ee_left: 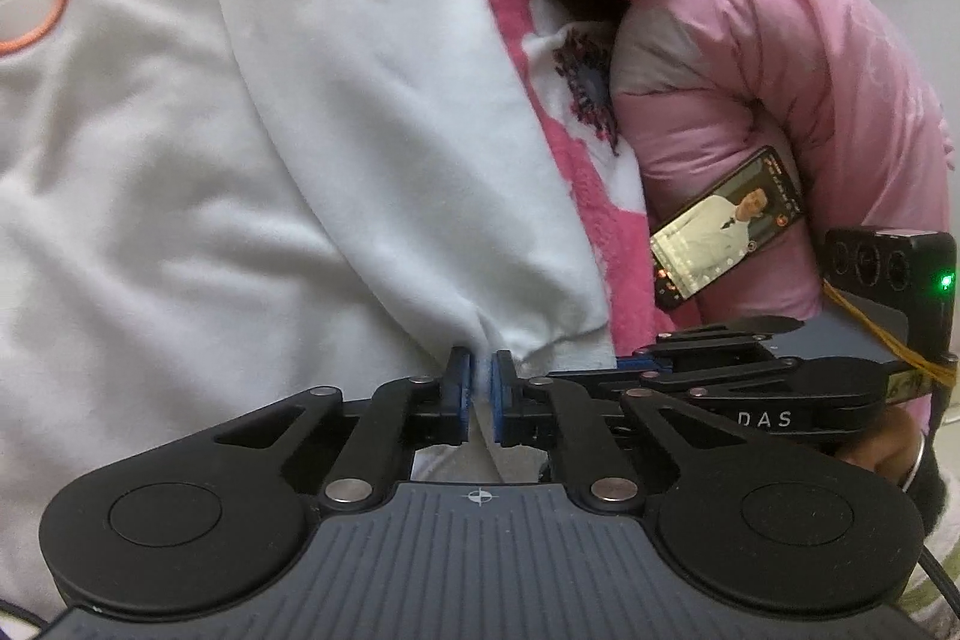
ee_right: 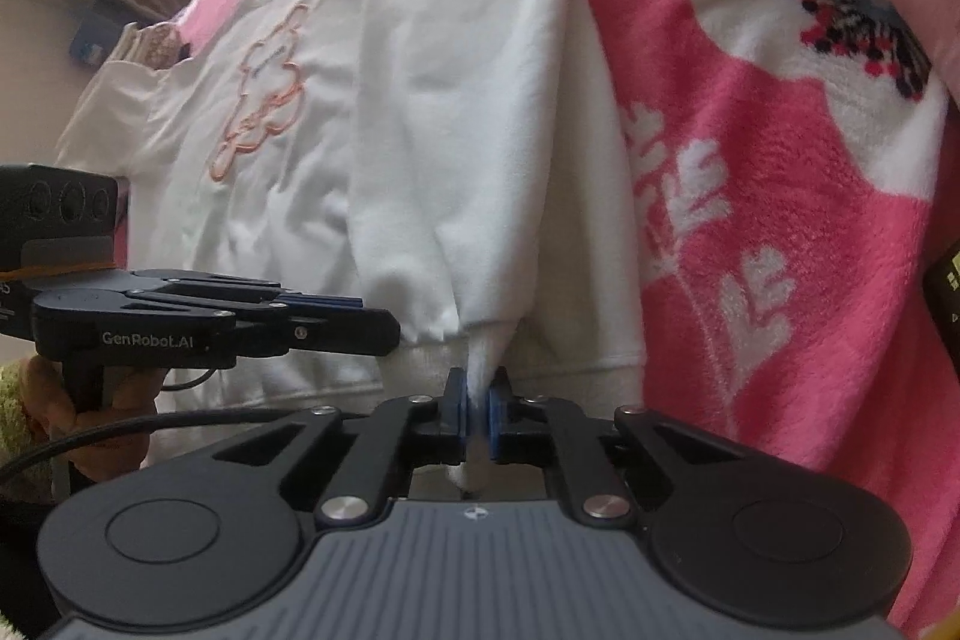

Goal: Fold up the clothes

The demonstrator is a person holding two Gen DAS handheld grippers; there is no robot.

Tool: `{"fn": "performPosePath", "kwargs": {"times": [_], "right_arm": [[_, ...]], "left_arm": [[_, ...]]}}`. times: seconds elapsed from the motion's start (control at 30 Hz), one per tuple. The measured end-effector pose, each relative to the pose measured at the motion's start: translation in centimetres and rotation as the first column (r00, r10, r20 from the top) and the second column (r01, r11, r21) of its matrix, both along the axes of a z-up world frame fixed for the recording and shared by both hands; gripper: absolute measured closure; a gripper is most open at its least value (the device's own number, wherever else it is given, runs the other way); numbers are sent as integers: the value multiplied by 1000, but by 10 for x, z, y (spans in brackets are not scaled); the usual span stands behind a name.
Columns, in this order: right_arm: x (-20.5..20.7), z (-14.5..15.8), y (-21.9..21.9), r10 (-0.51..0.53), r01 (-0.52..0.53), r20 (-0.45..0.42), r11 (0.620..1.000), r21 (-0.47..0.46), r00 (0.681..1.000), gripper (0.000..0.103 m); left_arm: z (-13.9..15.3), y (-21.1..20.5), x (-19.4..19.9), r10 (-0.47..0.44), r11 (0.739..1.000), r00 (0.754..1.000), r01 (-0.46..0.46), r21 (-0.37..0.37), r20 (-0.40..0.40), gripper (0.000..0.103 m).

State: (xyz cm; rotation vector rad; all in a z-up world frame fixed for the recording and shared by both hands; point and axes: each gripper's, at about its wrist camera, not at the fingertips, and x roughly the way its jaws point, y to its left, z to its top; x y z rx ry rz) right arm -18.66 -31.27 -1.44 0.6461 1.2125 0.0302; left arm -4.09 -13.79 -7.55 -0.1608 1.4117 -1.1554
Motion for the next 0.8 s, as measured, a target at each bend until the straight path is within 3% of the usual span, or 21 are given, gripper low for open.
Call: {"fn": "performPosePath", "kwargs": {"times": [0.13, 0.33, 0.47, 0.57, 0.67, 0.8], "right_arm": [[1, 4, 3, 25, -25, 6, 1000, -4, 1000, 96], [4, -11, 6, 40, -40, -46, 999, -5, 998, 96], [3, -11, 10, 45, -48, -73, 998, -43, 996, 89], [-2, -3, 12, 53, -59, -81, 996, -74, 995, 79], [-12, 12, 7, 40, -48, -75, 993, -110, 996, 79], [-22, 43, -4, -27, 30, 22, 986, -163, 999, 79]], "left_arm": [[13, 5, -8, -25, 1000, 999, 25, -6, 45, 99], [-1, -1, -14, -46, 998, 997, 42, 54, 67, 99], [-5, -2, -15, -62, 996, 995, 57, 62, 76, 98], [-2, 3, -13, -60, 997, 996, 57, 58, 68, 93], [4, 13, -10, -61, 997, 996, 58, 51, 60, 84], [23, 31, -3, -63, 998, 992, 61, 15, 111, 83]]}}
